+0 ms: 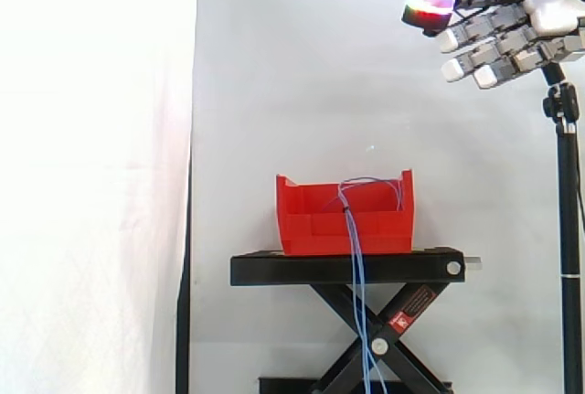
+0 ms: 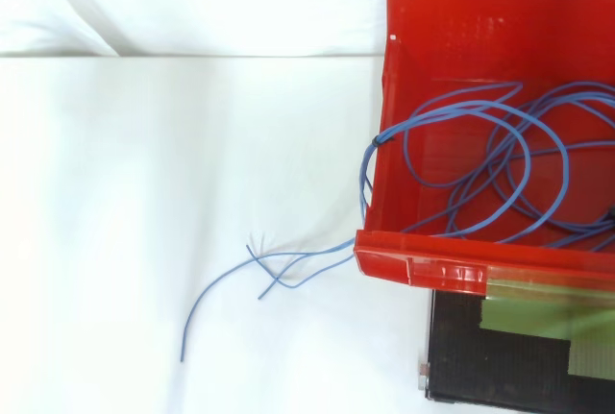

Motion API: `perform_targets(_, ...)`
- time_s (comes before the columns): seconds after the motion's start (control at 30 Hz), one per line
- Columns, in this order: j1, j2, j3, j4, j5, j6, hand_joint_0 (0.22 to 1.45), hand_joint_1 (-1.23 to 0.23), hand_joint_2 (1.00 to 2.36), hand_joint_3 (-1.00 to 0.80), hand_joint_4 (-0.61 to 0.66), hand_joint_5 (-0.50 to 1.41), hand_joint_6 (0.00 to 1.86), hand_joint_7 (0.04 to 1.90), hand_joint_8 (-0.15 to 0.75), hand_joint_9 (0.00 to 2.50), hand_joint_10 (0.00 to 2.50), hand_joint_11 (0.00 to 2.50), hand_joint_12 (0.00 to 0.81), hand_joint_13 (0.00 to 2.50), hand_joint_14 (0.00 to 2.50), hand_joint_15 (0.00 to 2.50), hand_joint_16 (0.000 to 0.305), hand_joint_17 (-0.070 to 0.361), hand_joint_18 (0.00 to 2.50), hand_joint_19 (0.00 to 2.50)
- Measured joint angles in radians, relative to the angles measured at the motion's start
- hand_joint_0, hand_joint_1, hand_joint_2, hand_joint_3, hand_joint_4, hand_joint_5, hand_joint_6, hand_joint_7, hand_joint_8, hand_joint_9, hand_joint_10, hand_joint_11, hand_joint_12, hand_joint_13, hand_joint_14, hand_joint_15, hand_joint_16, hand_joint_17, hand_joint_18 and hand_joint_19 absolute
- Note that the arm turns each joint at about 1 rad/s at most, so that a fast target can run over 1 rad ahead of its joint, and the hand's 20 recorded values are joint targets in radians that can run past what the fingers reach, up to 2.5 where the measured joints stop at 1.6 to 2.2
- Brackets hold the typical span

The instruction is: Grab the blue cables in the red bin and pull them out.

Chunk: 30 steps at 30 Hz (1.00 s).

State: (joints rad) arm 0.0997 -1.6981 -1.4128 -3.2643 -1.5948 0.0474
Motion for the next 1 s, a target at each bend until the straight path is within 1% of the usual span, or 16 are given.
perform_targets(0.23,0.002,0.0,0.0,0.0,-0.002,0.0,0.7,-0.77,1.0,-1.0,0.13,0.36,0.01,0.22,0.236,0.31,0.01,0.13,0.346,0.16,0.01,0.17,0.058,0.13,0.13,0.41)
perform_targets(0.53,0.013,0.0,0.0,0.011,-0.005,-0.008,0.71,-0.77,1.0,-1.0,0.13,0.36,0.01,0.22,0.235,0.31,0.01,0.14,0.344,0.17,0.01,0.17,0.057,0.128,0.14,0.42)
perform_targets(1.0,0.02,0.0,0.0,0.014,-0.003,-0.019,0.71,-0.76,1.0,-1.0,0.13,0.36,0.01,0.22,0.233,0.31,0.01,0.13,0.341,0.17,0.01,0.17,0.056,0.126,0.14,0.41)
